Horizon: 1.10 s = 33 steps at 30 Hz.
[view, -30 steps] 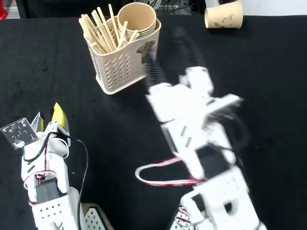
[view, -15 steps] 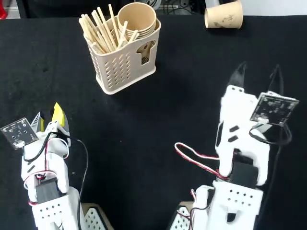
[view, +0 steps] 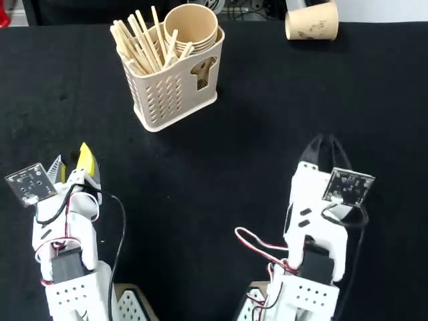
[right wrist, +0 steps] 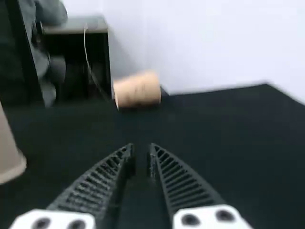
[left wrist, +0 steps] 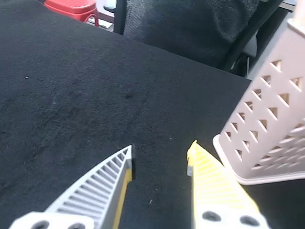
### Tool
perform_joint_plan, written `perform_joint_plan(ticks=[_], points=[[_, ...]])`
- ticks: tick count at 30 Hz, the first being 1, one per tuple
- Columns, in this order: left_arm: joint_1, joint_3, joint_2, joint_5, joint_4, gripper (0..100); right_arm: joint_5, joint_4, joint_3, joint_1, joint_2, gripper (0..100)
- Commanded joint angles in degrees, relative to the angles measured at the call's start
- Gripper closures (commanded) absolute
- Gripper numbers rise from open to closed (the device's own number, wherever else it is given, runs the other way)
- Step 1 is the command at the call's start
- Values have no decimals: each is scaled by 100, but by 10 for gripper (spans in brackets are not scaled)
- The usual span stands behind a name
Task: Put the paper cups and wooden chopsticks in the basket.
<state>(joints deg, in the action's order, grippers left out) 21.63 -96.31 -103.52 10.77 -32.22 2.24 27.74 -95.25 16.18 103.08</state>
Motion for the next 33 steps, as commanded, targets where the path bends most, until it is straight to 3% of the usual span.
perform_joint_plan(ticks=[1, 5, 10, 16, 26, 33], points=[[-303, -101, -79, -26, 44, 809, -44, 1002, -136, -62, 321, 931], [-514, -101, -79, -484, -607, 816, -44, 2259, -136, -114, 338, 931], [-549, -101, -79, -1749, -1292, 971, -44, 3262, -136, -88, 338, 931], [-541, -101, -79, -2251, -2224, 943, 9, 4659, -136, -62, 338, 931], [-514, -101, -79, -2251, -3007, 945, 9, 4624, -136, 246, 347, 931], [-514, -101, -79, -2251, -3033, 945, 9, 4624, -136, 246, 347, 931]])
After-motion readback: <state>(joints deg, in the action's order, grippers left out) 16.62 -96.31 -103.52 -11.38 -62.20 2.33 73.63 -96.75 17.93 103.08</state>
